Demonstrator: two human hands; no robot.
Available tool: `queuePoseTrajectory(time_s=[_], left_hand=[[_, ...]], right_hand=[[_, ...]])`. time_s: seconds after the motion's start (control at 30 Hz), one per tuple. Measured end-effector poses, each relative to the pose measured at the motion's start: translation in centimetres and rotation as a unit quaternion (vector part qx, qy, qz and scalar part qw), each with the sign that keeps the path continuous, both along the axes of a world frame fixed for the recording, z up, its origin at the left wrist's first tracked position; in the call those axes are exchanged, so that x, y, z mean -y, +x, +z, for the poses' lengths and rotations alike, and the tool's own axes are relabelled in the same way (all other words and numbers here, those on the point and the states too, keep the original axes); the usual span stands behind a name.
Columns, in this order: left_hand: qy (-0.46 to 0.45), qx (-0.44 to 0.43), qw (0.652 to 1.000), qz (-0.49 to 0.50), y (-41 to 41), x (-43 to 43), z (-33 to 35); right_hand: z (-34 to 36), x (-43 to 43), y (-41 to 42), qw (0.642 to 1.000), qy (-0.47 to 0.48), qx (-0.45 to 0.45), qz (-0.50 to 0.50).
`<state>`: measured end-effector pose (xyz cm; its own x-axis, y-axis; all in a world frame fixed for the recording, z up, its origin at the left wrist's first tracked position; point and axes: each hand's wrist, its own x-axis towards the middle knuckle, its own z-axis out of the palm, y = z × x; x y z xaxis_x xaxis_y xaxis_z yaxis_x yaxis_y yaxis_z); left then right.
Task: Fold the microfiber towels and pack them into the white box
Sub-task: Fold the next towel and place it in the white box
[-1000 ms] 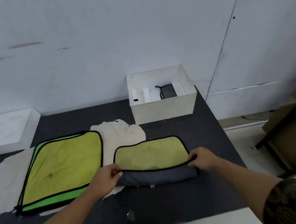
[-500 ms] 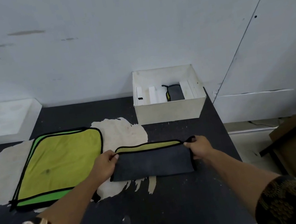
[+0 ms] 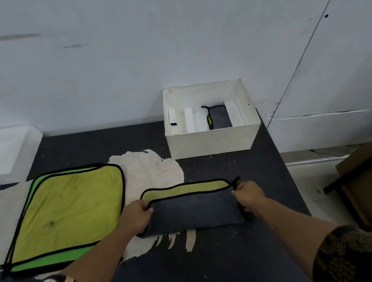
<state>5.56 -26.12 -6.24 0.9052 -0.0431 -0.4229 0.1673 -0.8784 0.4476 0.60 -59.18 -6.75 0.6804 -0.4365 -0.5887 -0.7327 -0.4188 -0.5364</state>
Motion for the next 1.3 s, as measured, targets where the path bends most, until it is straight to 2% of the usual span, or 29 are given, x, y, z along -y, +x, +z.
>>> queuePoseTrajectory(time_s=[0.17,0.23,0.43,0.53,0.67,0.73,0.83,0.93,1.13,1.3], left_hand=[[-0.105,0.057,0.989,0.087,1.0,-0.1,-0.1],[-0.122,0.068,0.985,0.103,1.5,-0.3,-0.1],[-0.054,-0.055,0.995,0.057,2.3,-0.7,-0.9],[-0.040,-0.031,0.997,0.052,2.3,-0.6,-1.1],[-0.056,0.057,0.990,0.114,2.3,-0.7,-1.0],[-0.060,0.040,0.989,0.128,2.1,-0.8,-0.9],[-0.033,-0.041,0.995,0.081,1.5,-1.2,-0.7],[-0.002,-0.079,0.997,0.016,0.8,-1.7,-0.2],[0.069,-0.054,0.992,-0.085,0.0,-1.9,0.0],[0.100,-0.056,0.990,-0.081,-0.7,-1.7,0.7]], right_hand=[[-0.2,0.2,1.2,0.998,-0.013,0.066,-0.022],[-0.2,0.2,1.7,0.996,-0.029,0.083,-0.028],[-0.9,0.1,1.8,0.999,-0.035,0.000,0.012],[-0.8,0.2,1.9,0.999,-0.045,-0.001,0.028],[-0.3,0.6,1.9,0.996,-0.078,0.048,0.004],[-0.2,0.6,1.6,0.997,-0.068,0.048,0.000],[0.0,0.4,0.7,0.999,-0.041,0.017,0.015],[0.1,0.2,-0.7,0.997,-0.065,0.022,0.033],[0.7,-0.5,-2.4,0.993,-0.088,0.027,0.076],[1.3,0.0,-3.0,0.992,-0.108,0.022,0.067]])
